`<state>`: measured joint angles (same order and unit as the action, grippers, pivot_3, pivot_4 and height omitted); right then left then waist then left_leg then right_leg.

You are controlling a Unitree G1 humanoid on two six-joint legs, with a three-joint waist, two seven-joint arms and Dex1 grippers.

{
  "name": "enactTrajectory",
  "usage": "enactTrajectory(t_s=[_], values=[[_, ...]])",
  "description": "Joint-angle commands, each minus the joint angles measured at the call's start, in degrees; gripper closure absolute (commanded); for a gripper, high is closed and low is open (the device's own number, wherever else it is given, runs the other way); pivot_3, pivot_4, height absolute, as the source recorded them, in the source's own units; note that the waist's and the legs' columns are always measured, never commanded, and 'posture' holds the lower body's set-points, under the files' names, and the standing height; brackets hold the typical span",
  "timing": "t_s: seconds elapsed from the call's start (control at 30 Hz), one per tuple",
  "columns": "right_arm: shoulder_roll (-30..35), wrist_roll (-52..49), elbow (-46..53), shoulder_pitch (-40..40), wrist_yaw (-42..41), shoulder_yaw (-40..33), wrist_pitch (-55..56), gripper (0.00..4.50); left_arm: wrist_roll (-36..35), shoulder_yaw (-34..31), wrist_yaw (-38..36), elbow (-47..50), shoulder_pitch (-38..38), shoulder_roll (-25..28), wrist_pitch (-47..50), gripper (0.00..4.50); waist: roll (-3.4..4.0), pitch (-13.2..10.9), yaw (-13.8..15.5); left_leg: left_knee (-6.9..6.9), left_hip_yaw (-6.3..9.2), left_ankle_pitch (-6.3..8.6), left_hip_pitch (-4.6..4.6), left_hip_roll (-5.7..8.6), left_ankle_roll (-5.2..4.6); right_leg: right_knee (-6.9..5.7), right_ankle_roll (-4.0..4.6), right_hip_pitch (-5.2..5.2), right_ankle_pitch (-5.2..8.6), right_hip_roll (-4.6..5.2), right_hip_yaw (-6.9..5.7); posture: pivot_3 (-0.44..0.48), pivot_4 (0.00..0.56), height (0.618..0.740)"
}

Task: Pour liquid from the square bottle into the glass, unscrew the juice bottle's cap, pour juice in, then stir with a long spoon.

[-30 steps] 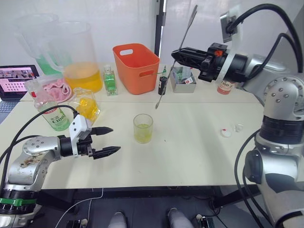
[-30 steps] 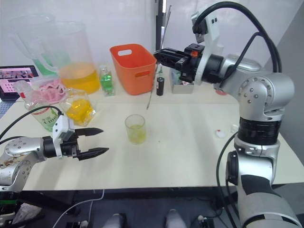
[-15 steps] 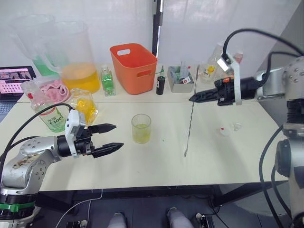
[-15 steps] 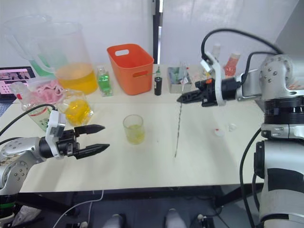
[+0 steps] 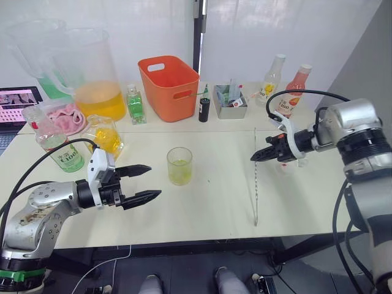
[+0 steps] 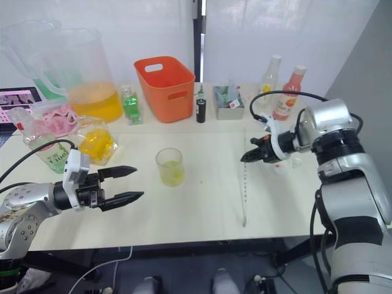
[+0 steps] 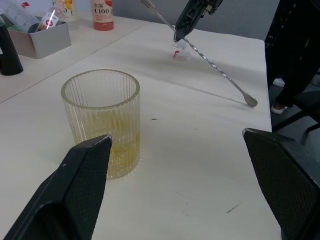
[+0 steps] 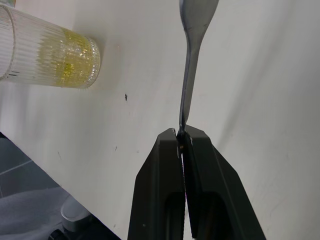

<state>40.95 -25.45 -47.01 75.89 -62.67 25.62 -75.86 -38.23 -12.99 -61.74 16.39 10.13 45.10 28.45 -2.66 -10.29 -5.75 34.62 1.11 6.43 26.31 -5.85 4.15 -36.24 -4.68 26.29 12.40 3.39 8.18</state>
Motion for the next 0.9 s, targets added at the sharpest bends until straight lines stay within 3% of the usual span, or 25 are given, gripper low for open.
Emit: enactTrajectory(t_s=[0.03, 0.27, 0.7, 0.83, 0.9], values=[[-2.50, 4.74, -5.87, 1.54, -1.81, -0.66, 6.47, 4.50, -0.28, -0.78, 0.82, 3.03, -0.97, -0.10, -0.85, 0.07, 0.00, 0.00, 0.06, 0.01, 0.00, 0.00, 0.00, 0.00, 0.00, 0.01, 0.00, -0.01, 0.00, 0.00, 0.00, 0.000, 0.150, 0.717], [-8.19, 10.91, -17.41, 2.26, 3.72, -6.48, 15.67, 4.50, -0.02, -0.72, 2.13, 3.32, -0.96, -0.06, -0.97, 0.07, 0.00, 0.00, 0.39, 0.10, 0.04, 0.00, 0.02, 0.01, 0.00, 0.01, -0.05, -0.08, -0.03, 0.00, -0.04, 0.000, 0.150, 0.717], [-8.02, 15.88, -20.97, 3.76, 3.30, -14.47, 15.28, 0.03, 1.36, -0.71, 2.81, 0.78, 0.40, -0.01, -3.22, 0.00, 0.01, -0.01, 0.03, 0.07, 0.08, 0.00, 0.01, 0.01, 0.00, -0.07, -0.11, -0.06, -0.06, -0.02, -0.04, 0.000, 0.150, 0.717], [-3.26, 14.36, -13.34, 2.81, -4.36, -14.44, 10.50, 0.01, 1.95, -1.63, 3.20, -1.36, 0.36, 0.58, -3.03, 0.00, 0.04, -0.03, 0.29, 0.08, 0.07, 0.00, 0.01, 0.01, 0.00, -0.05, -0.10, -0.07, -0.04, -0.01, -0.04, 0.000, 0.150, 0.717], [1.07, 10.65, -0.22, -1.88, -8.65, -15.20, 7.18, 0.01, 2.40, -2.43, 2.41, -3.38, 0.20, 1.51, -3.23, 0.00, 0.05, -0.03, 0.56, 0.09, 0.08, 0.00, 0.01, 0.03, 0.01, -0.07, -0.12, -0.07, 0.02, -0.01, -0.04, 0.000, 0.150, 0.717]])
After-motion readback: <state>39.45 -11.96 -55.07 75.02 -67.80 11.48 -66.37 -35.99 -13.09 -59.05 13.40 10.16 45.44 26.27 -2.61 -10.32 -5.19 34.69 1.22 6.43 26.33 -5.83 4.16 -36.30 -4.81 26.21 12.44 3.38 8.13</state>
